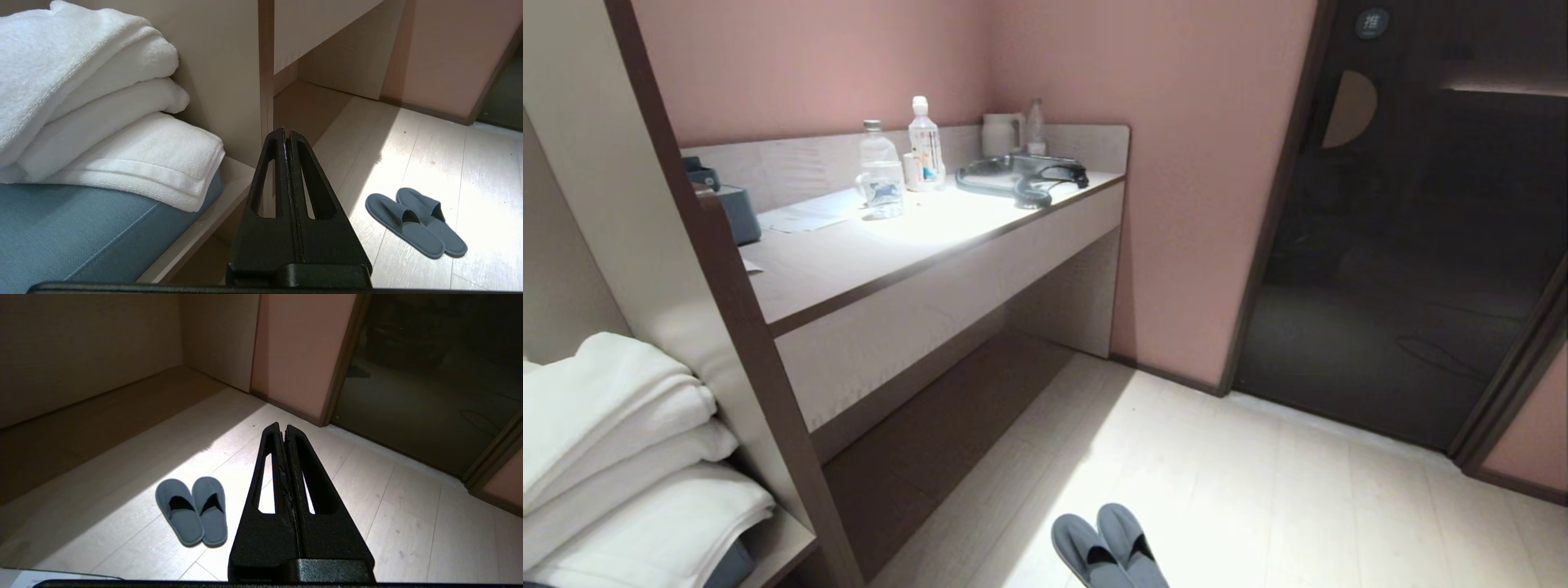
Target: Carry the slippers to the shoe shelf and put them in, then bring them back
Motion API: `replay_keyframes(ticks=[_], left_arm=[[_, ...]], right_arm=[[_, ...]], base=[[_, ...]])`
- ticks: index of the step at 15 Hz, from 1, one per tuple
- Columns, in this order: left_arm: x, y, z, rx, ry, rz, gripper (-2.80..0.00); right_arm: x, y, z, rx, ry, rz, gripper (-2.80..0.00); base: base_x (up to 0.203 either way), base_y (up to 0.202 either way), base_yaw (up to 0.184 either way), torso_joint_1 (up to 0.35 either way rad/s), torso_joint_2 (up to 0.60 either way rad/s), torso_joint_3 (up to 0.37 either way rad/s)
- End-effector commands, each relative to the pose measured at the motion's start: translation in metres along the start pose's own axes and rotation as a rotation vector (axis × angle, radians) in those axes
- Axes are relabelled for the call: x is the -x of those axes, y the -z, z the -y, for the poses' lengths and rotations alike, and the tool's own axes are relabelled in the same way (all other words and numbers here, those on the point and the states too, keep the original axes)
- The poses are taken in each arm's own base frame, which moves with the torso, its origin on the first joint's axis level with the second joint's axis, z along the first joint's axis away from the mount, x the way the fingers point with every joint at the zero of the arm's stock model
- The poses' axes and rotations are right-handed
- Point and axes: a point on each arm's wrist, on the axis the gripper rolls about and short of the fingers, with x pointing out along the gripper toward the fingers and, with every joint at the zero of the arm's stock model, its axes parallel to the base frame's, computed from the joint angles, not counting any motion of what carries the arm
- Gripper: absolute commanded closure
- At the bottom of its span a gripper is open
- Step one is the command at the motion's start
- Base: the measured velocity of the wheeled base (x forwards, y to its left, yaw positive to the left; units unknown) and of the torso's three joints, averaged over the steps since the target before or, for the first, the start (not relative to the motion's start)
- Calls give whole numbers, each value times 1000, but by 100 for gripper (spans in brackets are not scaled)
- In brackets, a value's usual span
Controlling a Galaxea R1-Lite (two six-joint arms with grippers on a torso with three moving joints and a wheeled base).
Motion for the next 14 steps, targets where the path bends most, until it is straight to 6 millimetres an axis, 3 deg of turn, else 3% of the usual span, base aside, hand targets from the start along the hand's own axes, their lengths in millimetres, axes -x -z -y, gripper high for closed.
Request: replay_keyframes(ticks=[1,10,14], left_arm=[[0,0,0,1,-1,0,0],[0,0,0,-1,-1,0,0],[0,0,0,1,-1,0,0]], right_arm=[[0,0,0,-1,1,-3,0],[0,0,0,-15,3,-3,0],[0,0,0,-15,3,-3,0]], base=[[0,0,0,4,2,54],[0,0,0,0,0,3],[-170,0,0,3,1,3]])
